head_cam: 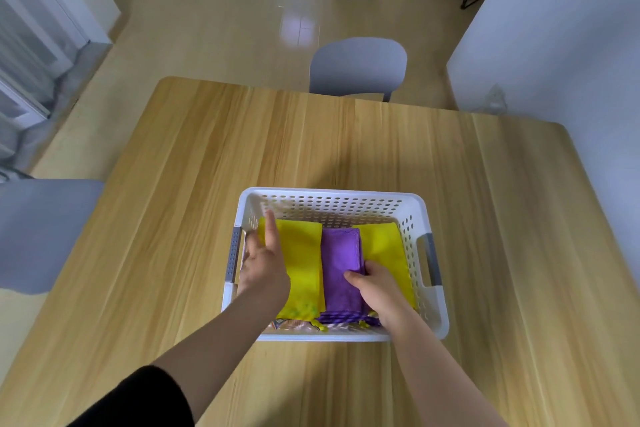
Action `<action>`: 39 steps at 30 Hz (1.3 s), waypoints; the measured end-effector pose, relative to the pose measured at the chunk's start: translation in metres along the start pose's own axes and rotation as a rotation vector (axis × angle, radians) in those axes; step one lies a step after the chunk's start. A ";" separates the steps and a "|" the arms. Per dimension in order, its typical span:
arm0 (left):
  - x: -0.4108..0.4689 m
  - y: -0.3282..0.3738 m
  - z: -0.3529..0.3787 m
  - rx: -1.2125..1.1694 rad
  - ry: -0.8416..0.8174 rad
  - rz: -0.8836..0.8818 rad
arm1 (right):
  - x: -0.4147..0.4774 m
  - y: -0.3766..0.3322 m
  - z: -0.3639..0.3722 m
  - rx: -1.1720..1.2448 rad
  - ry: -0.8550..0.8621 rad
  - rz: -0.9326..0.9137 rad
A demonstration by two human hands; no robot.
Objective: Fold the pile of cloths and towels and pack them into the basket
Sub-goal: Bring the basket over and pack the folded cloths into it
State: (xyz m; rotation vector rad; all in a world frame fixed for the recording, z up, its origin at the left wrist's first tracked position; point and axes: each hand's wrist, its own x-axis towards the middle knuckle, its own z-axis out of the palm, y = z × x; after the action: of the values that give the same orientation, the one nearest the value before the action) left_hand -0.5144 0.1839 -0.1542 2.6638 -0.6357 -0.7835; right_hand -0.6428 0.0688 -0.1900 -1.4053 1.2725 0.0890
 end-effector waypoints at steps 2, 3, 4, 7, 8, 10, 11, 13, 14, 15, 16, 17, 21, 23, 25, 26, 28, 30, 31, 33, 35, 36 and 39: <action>-0.001 -0.002 0.002 0.091 0.129 0.186 | 0.000 -0.001 0.000 -0.007 -0.003 0.002; -0.001 -0.003 0.003 0.128 0.168 0.277 | -0.001 -0.001 0.000 -0.008 -0.005 0.003; -0.001 -0.005 0.005 0.134 0.149 0.323 | -0.001 -0.002 0.000 -0.008 -0.006 0.003; -0.002 -0.008 0.015 -0.030 -0.116 0.190 | -0.001 -0.003 0.002 -0.017 -0.002 0.006; -0.003 -0.010 0.019 -0.040 -0.192 0.153 | -0.002 -0.004 0.002 -0.018 -0.001 0.005; 0.000 -0.019 0.030 0.043 -0.270 0.148 | -0.002 -0.004 0.003 -0.026 0.010 0.011; 0.001 -0.022 0.032 0.075 -0.288 0.149 | -0.003 -0.005 0.003 -0.035 0.018 0.015; 0.006 -0.027 0.033 0.108 -0.304 0.150 | -0.003 -0.005 0.002 -0.058 0.051 0.012; 0.007 -0.027 0.032 0.122 -0.318 0.158 | -0.003 -0.004 0.001 -0.076 0.066 0.003; 0.006 -0.025 0.031 0.129 -0.332 0.166 | -0.004 -0.003 0.001 -0.099 0.071 -0.010; 0.004 -0.021 0.030 0.139 -0.329 0.191 | -0.004 -0.004 0.000 -0.123 0.068 -0.026; 0.003 -0.019 0.030 0.157 -0.314 0.226 | -0.005 -0.004 -0.001 -0.148 0.060 -0.038; 0.005 -0.022 0.032 0.302 -0.237 0.346 | -0.004 -0.007 0.000 -0.211 0.040 -0.025; 0.013 -0.028 0.036 0.380 -0.259 0.361 | -0.003 -0.010 0.000 -0.295 0.048 -0.027; 0.018 -0.028 0.037 0.399 -0.293 0.357 | -0.005 -0.015 0.000 -0.428 0.091 -0.073; 0.020 -0.026 0.038 0.406 -0.301 0.364 | -0.009 -0.018 0.001 -0.516 0.146 -0.121; 0.020 -0.023 0.038 0.414 -0.293 0.388 | -0.020 -0.024 0.001 -0.657 0.333 -0.247; 0.018 -0.025 0.036 0.406 -0.269 0.401 | -0.028 -0.027 0.002 -0.692 0.482 -0.457; 0.018 -0.026 0.034 0.386 -0.250 0.396 | -0.027 -0.028 0.002 -0.711 0.472 -0.577; 0.015 -0.026 0.029 0.350 -0.215 0.377 | -0.020 -0.027 0.002 -0.889 0.241 -0.715; 0.014 -0.025 0.023 0.361 -0.227 0.351 | -0.011 -0.025 0.000 -1.121 -0.058 -0.690; 0.015 -0.025 0.020 0.380 -0.258 0.349 | -0.005 -0.023 -0.004 -1.196 -0.136 -0.660; 0.019 -0.028 0.020 0.510 -0.345 0.355 | 0.008 -0.015 -0.010 -1.274 -0.210 -0.601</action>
State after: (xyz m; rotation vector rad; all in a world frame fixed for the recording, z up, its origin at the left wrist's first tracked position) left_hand -0.5026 0.1956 -0.1895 2.7224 -1.5288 -1.0987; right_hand -0.6343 0.0521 -0.1824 -2.7053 0.4826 0.7018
